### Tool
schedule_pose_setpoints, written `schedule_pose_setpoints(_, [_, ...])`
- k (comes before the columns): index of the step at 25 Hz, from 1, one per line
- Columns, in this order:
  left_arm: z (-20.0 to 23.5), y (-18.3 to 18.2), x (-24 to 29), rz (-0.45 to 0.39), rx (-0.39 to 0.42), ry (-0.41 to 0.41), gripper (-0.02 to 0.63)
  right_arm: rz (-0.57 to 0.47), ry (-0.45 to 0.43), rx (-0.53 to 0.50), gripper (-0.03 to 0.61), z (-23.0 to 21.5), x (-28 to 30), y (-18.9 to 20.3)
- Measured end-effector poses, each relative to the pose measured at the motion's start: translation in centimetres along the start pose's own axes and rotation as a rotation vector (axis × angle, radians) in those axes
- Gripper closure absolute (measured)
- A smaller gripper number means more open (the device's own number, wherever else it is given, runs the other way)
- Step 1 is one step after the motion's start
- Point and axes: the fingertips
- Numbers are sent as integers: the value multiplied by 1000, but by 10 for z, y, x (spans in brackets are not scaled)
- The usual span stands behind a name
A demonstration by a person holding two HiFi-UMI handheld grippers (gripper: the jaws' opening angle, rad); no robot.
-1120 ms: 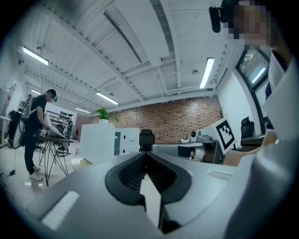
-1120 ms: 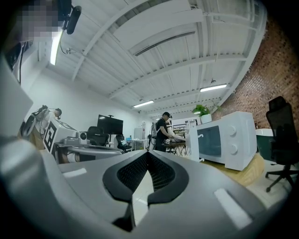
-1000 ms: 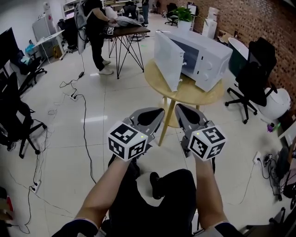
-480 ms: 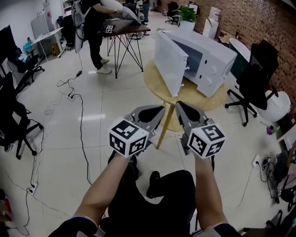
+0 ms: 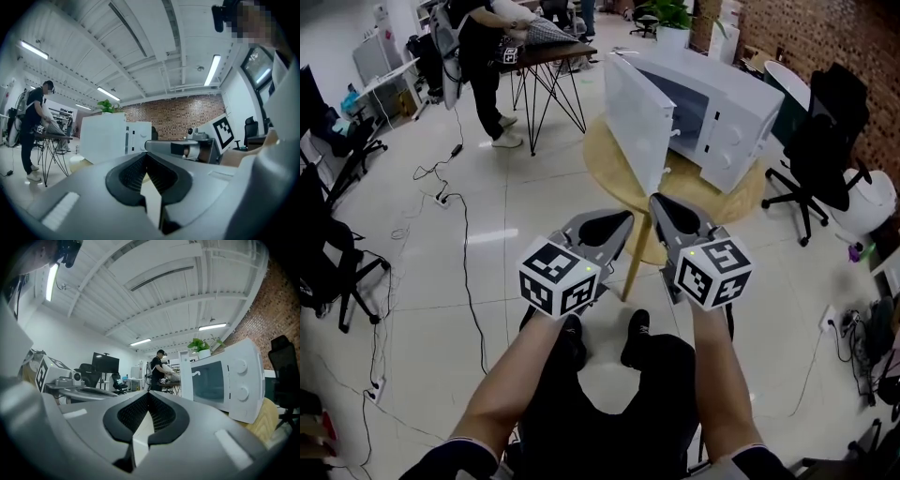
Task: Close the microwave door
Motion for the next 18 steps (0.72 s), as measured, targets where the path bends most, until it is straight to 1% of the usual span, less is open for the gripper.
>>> schedule_pose_setpoints(3, [12,-3,5,1,5,-3,611,-1,5,-7,578,-5,11,-4])
schedule_pose_setpoints(9, [34,-14,24,-11,13,16,611,12,30,-23,577,-25,35,-13])
schedule_pose_setpoints(18, [79,-17,56,-19,-9,37,611,40,51,-22,578,-49,77,-14])
Point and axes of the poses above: the fingertips, and each gripper's own axes: x forward along the fingers, z to its left, y out of its underside, and after that the axes turned 14 degrees about z, right-handed
